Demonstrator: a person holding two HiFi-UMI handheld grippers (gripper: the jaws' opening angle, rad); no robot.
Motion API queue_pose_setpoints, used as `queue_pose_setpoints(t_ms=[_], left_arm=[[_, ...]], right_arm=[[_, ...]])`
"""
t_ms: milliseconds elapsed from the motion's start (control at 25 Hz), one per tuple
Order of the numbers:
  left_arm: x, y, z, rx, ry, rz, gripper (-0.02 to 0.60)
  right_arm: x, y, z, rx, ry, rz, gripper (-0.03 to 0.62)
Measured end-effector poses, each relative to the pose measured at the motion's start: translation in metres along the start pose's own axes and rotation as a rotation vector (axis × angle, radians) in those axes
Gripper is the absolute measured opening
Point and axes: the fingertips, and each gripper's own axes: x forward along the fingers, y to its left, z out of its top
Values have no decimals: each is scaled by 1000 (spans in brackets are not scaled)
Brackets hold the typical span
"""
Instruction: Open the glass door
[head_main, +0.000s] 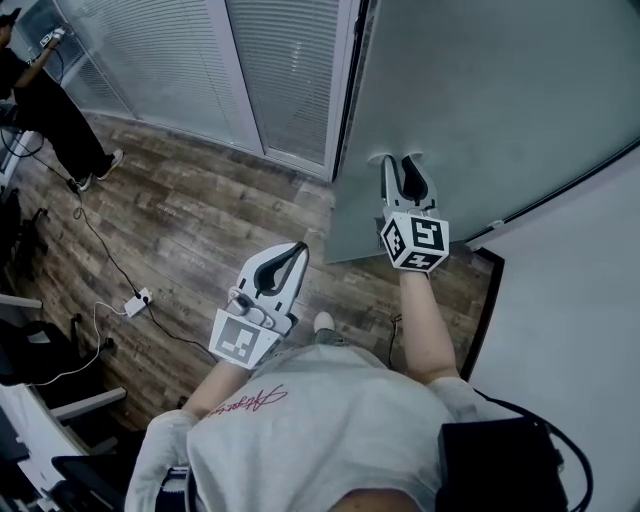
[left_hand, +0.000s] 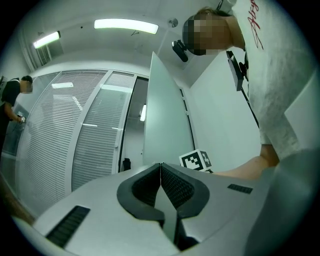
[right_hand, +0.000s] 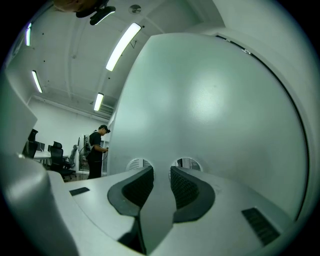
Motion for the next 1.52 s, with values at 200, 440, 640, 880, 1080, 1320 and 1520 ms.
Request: queue_pose_setpoints(t_ms=[200,440,640,880,1080,1320,1520], left_arm=[[-20,-25,-3,-12,22,-38,17],[-43,-43,0,-41,27,-58,17],[-47,-60,6,-59,16,-119,17],[-41,-92,7,-54,-1,-198,17],[-39,-117,7,-53,1,-243,17],[-42,-142,6,-37,20,-231,17],[-40,-171,7,-44,13,-177,17]], right_arm=[[-21,-2,3,1,-4,22,115],[-48,2,6,5,0,33,115],[-71,8,12,-10,-17,45,115],[-103,9,13,-11,-9,67,114],[-130,7,12,0,-5,99,114],[-164,6,15,8,-8,146,114],[-186,5,16,6,2,194,114]])
